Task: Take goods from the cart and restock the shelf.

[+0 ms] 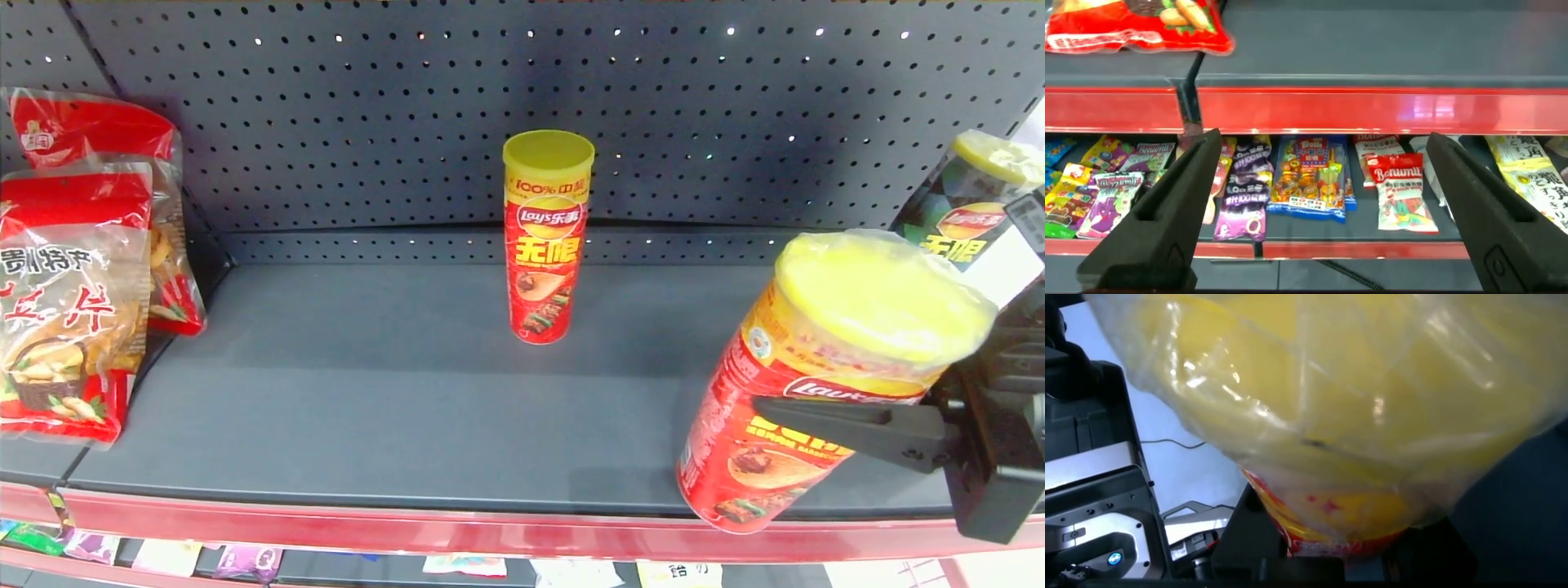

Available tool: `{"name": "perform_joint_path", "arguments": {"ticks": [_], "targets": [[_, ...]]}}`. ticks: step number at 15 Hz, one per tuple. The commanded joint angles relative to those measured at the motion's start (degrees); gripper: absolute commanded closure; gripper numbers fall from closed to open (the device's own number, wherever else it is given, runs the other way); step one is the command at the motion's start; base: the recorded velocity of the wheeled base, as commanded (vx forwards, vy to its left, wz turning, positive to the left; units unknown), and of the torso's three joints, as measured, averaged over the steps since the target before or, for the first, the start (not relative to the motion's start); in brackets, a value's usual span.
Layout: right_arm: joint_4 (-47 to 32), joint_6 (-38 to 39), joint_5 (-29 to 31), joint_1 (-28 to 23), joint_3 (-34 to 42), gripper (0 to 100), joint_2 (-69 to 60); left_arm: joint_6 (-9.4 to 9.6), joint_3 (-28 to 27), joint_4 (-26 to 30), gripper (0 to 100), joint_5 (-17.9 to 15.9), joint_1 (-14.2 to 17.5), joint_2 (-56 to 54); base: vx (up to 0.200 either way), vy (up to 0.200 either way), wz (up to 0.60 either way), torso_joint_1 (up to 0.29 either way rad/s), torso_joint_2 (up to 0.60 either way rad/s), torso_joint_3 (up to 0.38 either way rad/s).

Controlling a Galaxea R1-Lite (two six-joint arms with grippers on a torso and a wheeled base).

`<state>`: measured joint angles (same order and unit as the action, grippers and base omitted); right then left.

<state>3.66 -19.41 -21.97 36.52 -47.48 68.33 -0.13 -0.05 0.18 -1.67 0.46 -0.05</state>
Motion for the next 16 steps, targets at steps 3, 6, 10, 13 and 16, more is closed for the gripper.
{"name": "perform_joint_path", "arguments": {"ticks": [3, 6, 10, 13, 16], "targets": [[0.03, -0.02, -0.01, 0.04, 0.02, 100, 0.05, -0.04, 0.05, -0.01, 0, 0.0, -0.02, 0.05, 0.0, 0.0, 0.0, 0.0, 0.0, 0.0], [0.03, -0.02, -0.01, -0.05, 0.02, 100, -0.04, -0.04, -0.04, -0.01, 0, 0.0, -0.02, 0.05, 0.133, 0.0, 0.0, 0.003, 0.0, 0.003], [0.03, -0.02, -0.01, -0.05, 0.11, 100, 0.05, -0.04, -0.04, -0.01, 0, 0.0, -0.02, 0.05, 0.05, 0.0, 0.0, -0.001, 0.0, -0.001], [0.03, -0.02, -0.01, -0.05, 0.29, 100, -0.04, -0.04, 0.05, -0.01, 0, 0.0, -0.02, 0.05, 0.0, 0.0, 0.0, 0.0, 0.0, 0.0], [0.03, -0.02, 0.08, -0.14, 0.46, 100, -0.04, -0.04, 0.05, -0.01, 0, 0.0, -0.02, 0.05, 0.0, 0.0, 0.0, 0.0, 0.0, 0.0]]}}
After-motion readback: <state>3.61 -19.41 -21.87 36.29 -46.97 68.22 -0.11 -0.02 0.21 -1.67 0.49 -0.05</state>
